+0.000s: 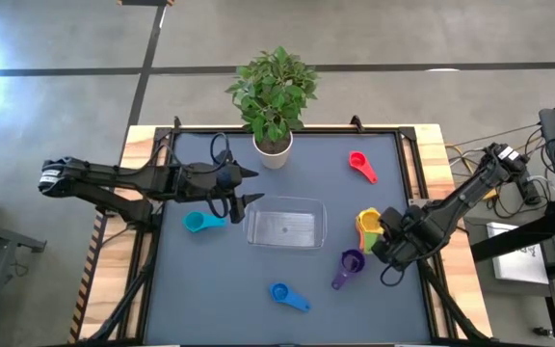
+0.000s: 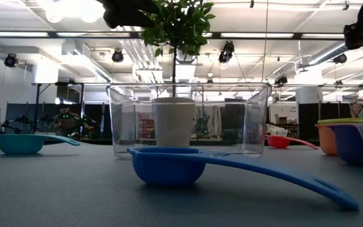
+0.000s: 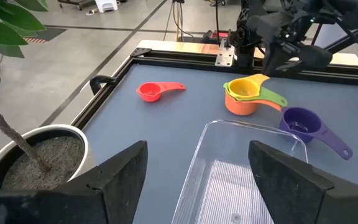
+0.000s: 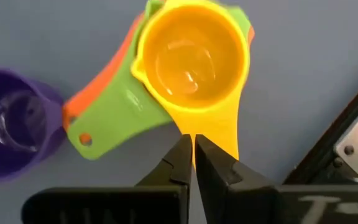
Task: Nest measuring cups in basket
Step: Remove the yellow measuring cup from the green measuring cup
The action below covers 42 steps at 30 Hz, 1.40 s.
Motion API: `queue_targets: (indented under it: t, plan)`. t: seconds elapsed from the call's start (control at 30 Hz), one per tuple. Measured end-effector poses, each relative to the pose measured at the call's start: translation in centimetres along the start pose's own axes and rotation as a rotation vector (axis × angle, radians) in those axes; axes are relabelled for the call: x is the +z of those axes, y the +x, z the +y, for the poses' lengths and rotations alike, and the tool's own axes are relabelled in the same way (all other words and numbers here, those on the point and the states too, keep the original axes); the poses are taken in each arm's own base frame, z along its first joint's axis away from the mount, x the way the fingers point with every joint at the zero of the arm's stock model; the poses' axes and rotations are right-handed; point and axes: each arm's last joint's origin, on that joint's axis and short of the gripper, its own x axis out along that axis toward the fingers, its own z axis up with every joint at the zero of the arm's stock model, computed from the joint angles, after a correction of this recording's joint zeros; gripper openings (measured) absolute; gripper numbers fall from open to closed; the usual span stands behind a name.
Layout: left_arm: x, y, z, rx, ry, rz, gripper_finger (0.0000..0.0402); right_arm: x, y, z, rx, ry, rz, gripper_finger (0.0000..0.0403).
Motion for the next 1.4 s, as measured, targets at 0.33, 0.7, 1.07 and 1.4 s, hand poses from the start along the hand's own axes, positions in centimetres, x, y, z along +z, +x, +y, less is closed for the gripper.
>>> queue_targets:
  t: [0.33,0.7,1.07,1.4]
  plan:
    - [0.0,0.0,0.0,0.000,0.001,0.000,0.0262,-0.2,0.0,-0.1,-0.003,-0.075,0.076,0.0174]
    - [0.0,0.0,0.0,0.000,0.003,0.000,0.0262,0.4,1.6,-1.0,-0.083,-0.061,0.093,0.0308]
    - [0.0,0.0,0.0,0.000,0.003,0.000,0.0262,1.7,2.1,-1.2,-0.074,-0.044,0.152,0.0278]
    - [0.0,0.0,0.0,-0.001,0.015,0.001,0.0262,3.5,2.7,-1.4,-0.007,-0.035,0.254,0.0274]
